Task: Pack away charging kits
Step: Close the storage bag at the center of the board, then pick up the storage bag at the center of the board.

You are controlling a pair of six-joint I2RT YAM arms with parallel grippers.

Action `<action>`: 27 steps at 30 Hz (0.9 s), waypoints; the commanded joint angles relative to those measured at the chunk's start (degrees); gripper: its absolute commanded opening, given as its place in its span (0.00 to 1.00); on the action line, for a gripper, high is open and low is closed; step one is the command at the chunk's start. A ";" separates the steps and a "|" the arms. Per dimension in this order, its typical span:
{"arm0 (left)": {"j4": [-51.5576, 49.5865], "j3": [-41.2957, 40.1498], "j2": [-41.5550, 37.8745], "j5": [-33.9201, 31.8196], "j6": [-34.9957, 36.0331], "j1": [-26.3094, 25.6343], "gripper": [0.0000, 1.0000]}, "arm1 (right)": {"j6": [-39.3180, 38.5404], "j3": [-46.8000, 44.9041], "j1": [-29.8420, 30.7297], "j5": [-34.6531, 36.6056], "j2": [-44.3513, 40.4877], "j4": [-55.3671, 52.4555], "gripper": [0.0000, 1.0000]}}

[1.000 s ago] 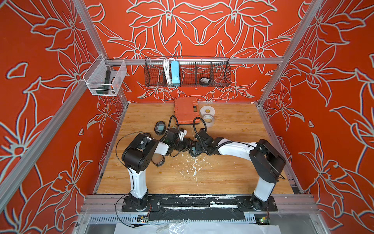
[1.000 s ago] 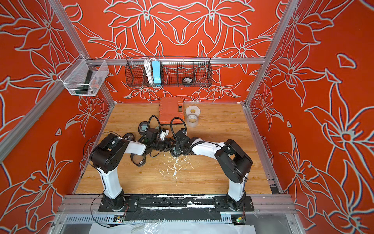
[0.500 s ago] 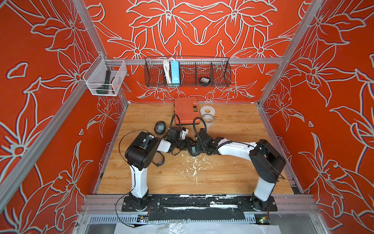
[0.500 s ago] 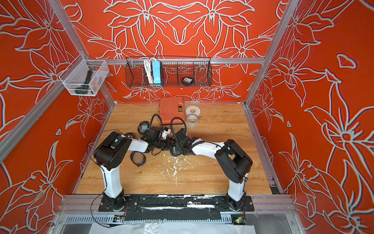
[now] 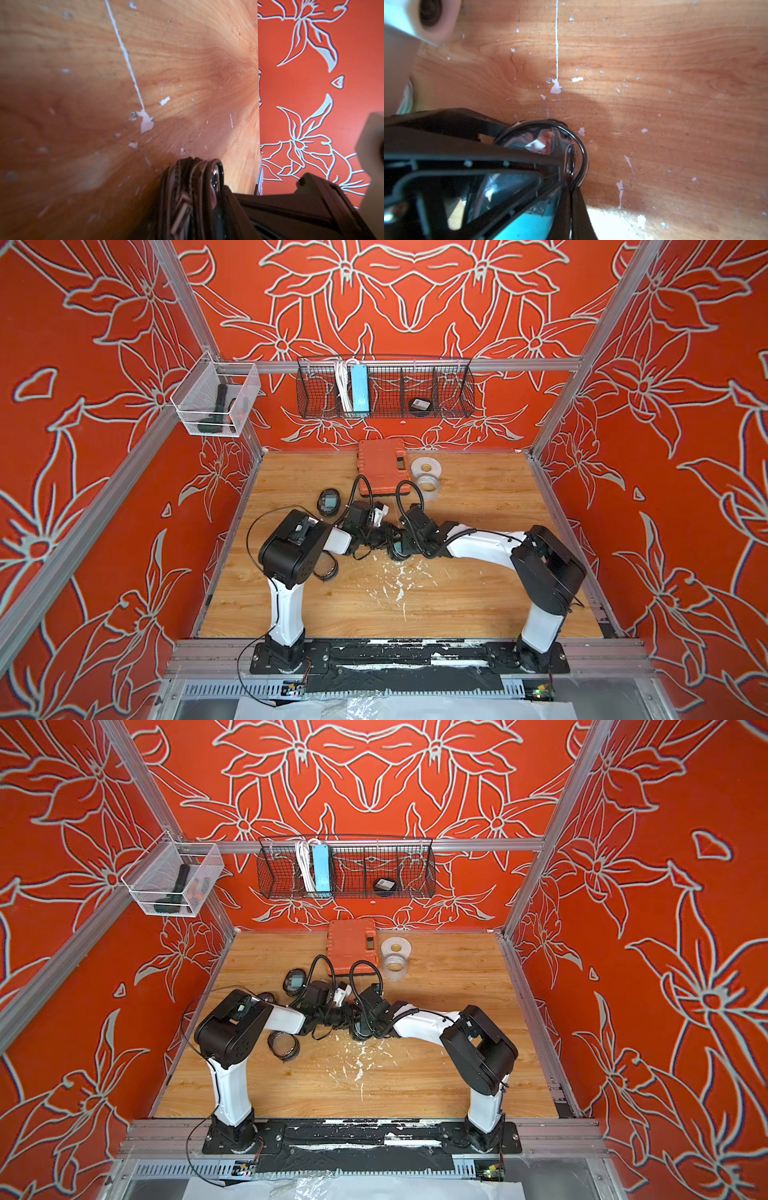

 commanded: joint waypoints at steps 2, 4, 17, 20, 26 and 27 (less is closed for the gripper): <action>-13.97 -4.29 5.91 -1.57 -0.15 -2.55 0.40 | -0.01 1.02 -0.48 -0.50 3.03 -0.83 0.00; -13.67 -4.39 6.06 -1.22 -0.34 -2.68 0.40 | -0.01 0.93 -0.69 -0.24 3.01 -0.77 0.00; -13.59 -4.02 6.49 -0.99 -0.60 -3.16 0.27 | -1.15 1.81 -2.25 -1.71 3.26 -0.55 0.00; -13.44 -3.78 6.81 -0.99 -0.71 -3.16 0.14 | -1.74 1.85 -2.32 -1.79 2.53 -0.43 0.00; -12.34 -3.42 6.83 -0.86 -1.04 -3.15 0.00 | -2.58 1.44 -2.24 -1.95 -0.76 -0.45 0.29; -11.75 -3.47 6.61 -0.74 -1.13 -3.07 0.00 | -2.70 1.11 -2.23 -1.80 -1.66 -0.55 0.33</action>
